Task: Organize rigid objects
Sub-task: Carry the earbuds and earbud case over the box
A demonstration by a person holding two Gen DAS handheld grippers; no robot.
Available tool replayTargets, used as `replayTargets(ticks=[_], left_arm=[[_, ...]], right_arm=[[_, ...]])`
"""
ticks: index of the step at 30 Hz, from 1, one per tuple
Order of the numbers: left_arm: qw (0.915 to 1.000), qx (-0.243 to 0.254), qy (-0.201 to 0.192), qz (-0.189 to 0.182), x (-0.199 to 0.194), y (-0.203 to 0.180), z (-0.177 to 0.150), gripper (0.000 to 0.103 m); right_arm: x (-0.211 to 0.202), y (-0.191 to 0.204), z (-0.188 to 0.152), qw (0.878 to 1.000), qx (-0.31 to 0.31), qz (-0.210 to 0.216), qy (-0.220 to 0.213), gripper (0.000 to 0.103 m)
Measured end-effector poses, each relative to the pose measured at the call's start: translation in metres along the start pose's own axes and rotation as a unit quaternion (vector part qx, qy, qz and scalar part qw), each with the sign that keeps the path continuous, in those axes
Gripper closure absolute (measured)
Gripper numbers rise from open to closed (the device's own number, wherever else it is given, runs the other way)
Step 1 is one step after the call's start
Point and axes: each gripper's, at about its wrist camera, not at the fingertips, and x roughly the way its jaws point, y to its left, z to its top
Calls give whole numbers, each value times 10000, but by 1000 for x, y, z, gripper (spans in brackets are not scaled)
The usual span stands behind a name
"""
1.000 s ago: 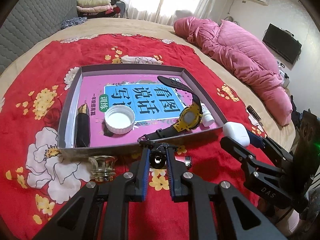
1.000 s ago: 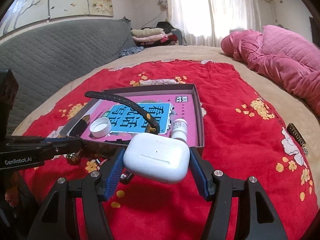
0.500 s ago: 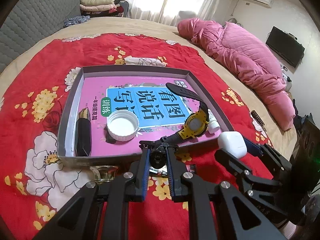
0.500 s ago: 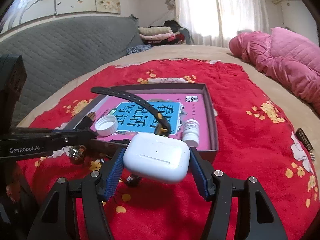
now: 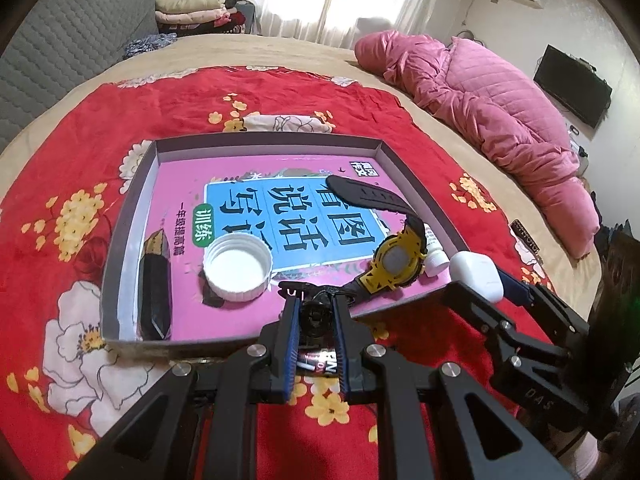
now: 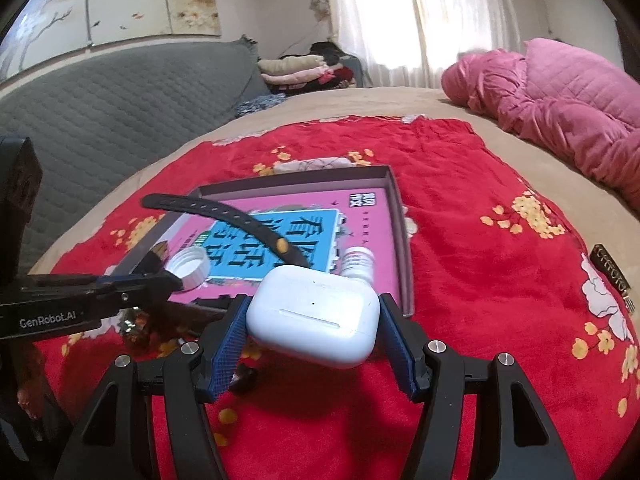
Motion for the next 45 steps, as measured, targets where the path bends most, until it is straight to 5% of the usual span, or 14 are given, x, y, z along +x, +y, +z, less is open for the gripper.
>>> replayTargets(ticks=[45], left_arm=[[9989, 195, 366, 198, 53, -18, 15, 87]], right_arm=[[36, -10, 10, 9995, -269, -86, 157, 38]])
